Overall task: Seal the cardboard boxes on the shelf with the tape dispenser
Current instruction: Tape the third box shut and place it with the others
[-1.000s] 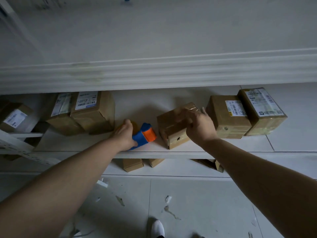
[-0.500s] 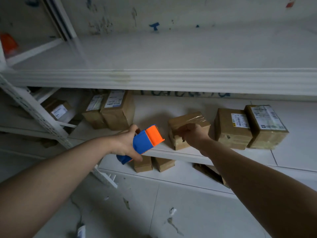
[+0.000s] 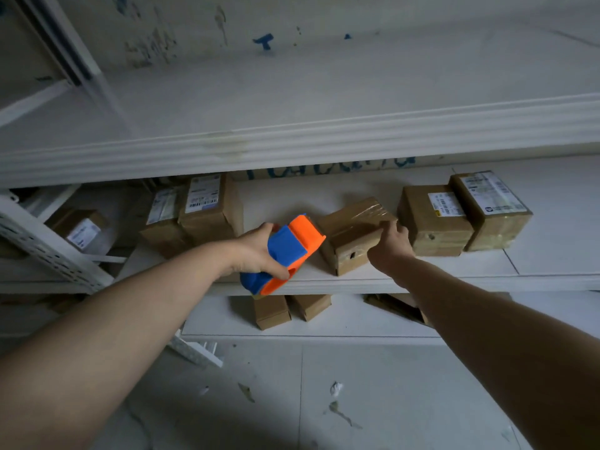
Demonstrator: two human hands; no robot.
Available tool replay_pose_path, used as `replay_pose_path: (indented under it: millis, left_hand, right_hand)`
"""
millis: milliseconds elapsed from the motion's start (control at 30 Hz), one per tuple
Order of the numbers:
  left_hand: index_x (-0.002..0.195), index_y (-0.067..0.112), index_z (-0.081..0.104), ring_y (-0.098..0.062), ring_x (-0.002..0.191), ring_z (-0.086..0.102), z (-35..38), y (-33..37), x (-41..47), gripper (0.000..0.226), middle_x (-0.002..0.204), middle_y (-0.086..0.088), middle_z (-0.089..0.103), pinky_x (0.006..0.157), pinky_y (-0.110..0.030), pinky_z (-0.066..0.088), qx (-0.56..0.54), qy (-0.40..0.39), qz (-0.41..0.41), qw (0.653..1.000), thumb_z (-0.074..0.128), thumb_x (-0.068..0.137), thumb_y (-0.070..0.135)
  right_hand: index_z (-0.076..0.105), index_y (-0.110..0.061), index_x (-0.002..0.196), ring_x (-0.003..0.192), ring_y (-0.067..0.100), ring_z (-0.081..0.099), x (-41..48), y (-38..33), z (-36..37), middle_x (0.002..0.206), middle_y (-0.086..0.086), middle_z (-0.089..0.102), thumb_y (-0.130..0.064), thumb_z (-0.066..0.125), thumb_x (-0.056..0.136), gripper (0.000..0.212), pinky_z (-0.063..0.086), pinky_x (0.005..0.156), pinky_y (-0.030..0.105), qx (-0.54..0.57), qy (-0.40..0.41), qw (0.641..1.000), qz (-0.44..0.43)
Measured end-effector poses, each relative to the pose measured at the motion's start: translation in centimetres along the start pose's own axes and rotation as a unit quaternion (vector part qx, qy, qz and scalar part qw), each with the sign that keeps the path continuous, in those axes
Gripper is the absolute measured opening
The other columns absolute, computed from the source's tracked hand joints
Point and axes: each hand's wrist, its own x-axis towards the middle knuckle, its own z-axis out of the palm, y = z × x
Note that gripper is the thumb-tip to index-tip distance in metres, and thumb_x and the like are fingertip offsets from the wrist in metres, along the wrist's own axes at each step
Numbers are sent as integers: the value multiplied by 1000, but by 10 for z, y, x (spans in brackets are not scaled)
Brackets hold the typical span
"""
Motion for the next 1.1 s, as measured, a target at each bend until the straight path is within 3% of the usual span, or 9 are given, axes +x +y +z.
replay_pose_path:
  millis: [133,267,433,567,667,733,833,967,1100]
  left_hand:
    - [118,21,41,-20,106,56,6,7,20,76,115,-3,57,96,-44,48,4,-76,9,997,86,57,22]
    - [115,23,47,-22,106,58,14,4,40,80,115,-4,60,97,-46,48,-47,-73,-29,996,86,46,29]
    - [108,19,51,-23,100,61,4,-10,64,81,107,-4,62,94,-43,49,-76,93,-101,988,87,39,38]
    - [125,7,34,-33,113,55,14,-12,88,75,124,-15,52,93,-38,46,53,148,-108,982,82,70,23]
    - [152,17,5,-35,139,31,34,-13,103,83,153,-16,25,110,-42,32,177,172,-140,959,61,89,14]
    - [152,24,-11,-36,143,21,43,-20,111,79,158,-14,11,114,-48,23,176,162,-177,955,45,98,14]
    - [151,26,-14,-39,139,28,46,-31,119,79,156,-17,18,112,-51,28,182,158,-179,954,44,99,16]
    - [152,14,12,-35,122,51,42,-30,112,79,138,-19,47,96,-42,46,213,153,-148,953,61,90,11]
    - [140,13,39,-32,119,51,31,-7,99,61,132,-14,51,96,-41,47,275,209,-63,936,67,86,17]
  right_hand:
    - [26,-10,145,129,36,38,17,4,-9,147,14,26,-2,45,84,65,41,104,49,27,40,998,27]
    - [19,-14,151,134,33,35,35,12,-19,153,11,24,3,46,82,76,39,108,46,31,19,999,-5]
    - [37,-21,141,125,29,38,49,10,-17,133,10,39,-9,55,82,63,38,102,43,-106,47,991,-63]
    - [39,-22,138,122,29,39,56,8,-11,130,9,38,-34,68,82,64,38,102,44,-165,33,983,-70]
    - [40,-24,138,123,30,38,59,11,-12,131,9,40,-40,69,80,67,35,103,44,-186,46,978,-81]
    - [39,-24,139,124,30,37,58,13,-13,132,9,40,-40,70,80,68,35,104,44,-181,51,978,-85]
    - [38,-20,140,122,29,41,55,14,-13,132,9,39,-34,72,80,70,38,103,43,-144,39,985,-87]
    - [36,-15,142,116,30,50,51,10,-10,133,10,39,-30,73,80,73,44,100,42,-64,10,996,-61]
    - [38,-8,136,110,30,53,53,18,-2,126,13,49,-22,67,84,62,48,95,43,-67,-32,997,12]
